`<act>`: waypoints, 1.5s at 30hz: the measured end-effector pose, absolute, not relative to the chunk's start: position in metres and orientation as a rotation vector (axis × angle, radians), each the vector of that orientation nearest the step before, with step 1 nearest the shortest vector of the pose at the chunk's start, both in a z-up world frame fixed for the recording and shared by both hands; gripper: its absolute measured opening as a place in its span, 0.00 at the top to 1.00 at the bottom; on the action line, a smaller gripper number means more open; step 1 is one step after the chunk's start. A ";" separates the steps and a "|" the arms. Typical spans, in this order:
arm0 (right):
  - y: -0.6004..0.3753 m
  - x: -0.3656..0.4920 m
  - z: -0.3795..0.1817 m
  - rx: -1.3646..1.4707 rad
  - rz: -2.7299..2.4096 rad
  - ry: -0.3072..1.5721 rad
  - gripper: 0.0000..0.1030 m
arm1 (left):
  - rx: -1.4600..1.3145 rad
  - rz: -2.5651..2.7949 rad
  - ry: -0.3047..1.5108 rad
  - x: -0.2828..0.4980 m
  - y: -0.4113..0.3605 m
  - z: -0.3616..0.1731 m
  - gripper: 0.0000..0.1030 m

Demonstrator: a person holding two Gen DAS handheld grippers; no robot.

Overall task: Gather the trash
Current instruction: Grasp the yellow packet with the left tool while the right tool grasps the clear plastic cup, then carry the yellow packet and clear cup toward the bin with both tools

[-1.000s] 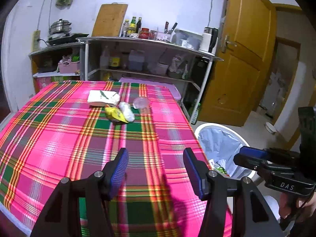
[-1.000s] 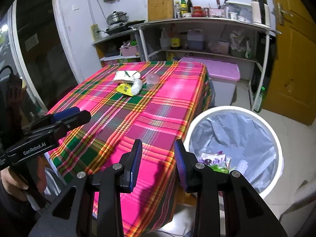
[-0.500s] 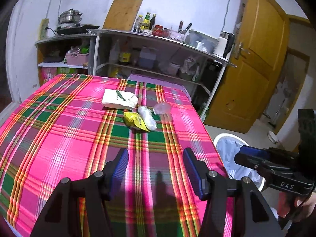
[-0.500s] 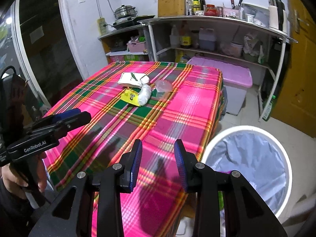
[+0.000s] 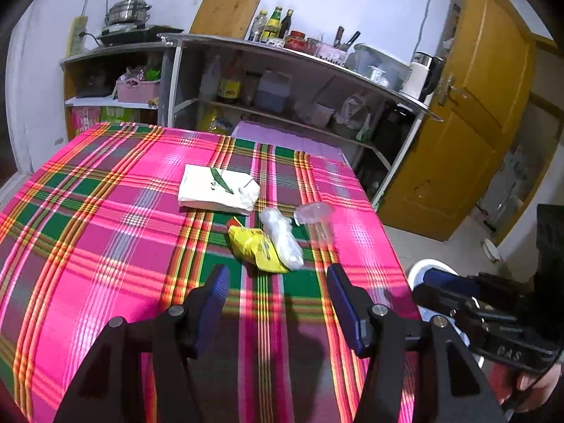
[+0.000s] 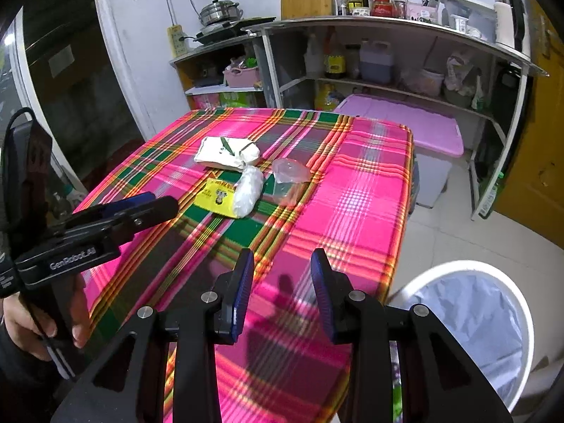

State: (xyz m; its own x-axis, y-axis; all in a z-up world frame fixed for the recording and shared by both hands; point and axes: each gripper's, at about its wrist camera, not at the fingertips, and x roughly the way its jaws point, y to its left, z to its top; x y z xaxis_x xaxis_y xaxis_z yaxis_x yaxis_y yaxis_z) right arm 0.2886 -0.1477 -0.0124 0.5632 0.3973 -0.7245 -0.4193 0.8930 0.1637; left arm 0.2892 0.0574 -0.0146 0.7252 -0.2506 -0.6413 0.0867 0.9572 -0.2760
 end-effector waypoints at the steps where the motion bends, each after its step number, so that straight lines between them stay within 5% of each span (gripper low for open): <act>1: -0.148 0.290 -0.013 -0.029 0.481 0.846 0.66 | -0.240 -0.183 0.744 0.294 0.058 -0.017 0.45; 12: -0.142 0.327 -0.025 -0.023 0.477 0.868 0.66 | -0.307 -0.143 0.811 0.353 0.067 -0.047 0.46; 17: -0.135 0.345 -0.031 -0.011 0.485 0.886 0.66 | -0.317 -0.157 0.847 0.365 0.065 -0.059 0.70; 45: -0.084 0.400 -0.060 -0.065 0.494 0.952 0.71 | -0.336 -0.187 0.758 0.315 0.097 -0.047 0.73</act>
